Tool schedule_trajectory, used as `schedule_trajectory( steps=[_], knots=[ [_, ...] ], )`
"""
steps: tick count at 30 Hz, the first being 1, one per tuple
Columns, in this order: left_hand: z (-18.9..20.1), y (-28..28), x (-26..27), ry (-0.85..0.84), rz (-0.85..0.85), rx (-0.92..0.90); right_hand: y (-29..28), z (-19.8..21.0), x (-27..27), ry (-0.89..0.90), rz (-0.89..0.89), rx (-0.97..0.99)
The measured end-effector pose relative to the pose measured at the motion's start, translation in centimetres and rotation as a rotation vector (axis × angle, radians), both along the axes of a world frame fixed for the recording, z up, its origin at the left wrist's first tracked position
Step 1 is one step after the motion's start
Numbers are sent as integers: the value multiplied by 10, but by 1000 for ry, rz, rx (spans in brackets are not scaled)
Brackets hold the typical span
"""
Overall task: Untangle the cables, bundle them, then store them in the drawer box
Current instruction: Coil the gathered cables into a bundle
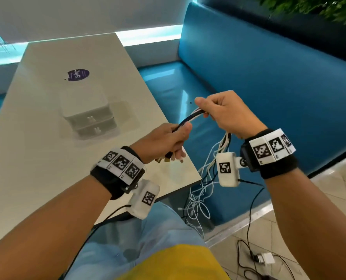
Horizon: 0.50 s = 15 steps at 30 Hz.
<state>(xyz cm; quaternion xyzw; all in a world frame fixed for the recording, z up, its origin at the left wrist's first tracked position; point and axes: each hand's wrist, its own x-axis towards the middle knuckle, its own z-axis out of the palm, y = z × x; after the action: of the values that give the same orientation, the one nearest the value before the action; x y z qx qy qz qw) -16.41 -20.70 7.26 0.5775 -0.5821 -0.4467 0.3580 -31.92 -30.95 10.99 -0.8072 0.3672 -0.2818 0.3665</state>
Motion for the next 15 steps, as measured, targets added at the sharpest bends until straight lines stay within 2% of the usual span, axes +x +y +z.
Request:
schedule_trajectory(
  steps=[2, 7, 12, 15],
  knots=[
    [3, 3, 1, 125, 28, 48, -5, -6, 9, -37, -44, 19],
    [0, 21, 16, 554, 228, 131, -11, -14, 50, -74, -70, 46],
    [-7, 53, 54, 834, 386, 161, 3, -17, 122, 50, 43, -44],
    [-13, 74, 74, 968, 575, 124, 24, -25, 155, 138, 123, -121]
  ],
)
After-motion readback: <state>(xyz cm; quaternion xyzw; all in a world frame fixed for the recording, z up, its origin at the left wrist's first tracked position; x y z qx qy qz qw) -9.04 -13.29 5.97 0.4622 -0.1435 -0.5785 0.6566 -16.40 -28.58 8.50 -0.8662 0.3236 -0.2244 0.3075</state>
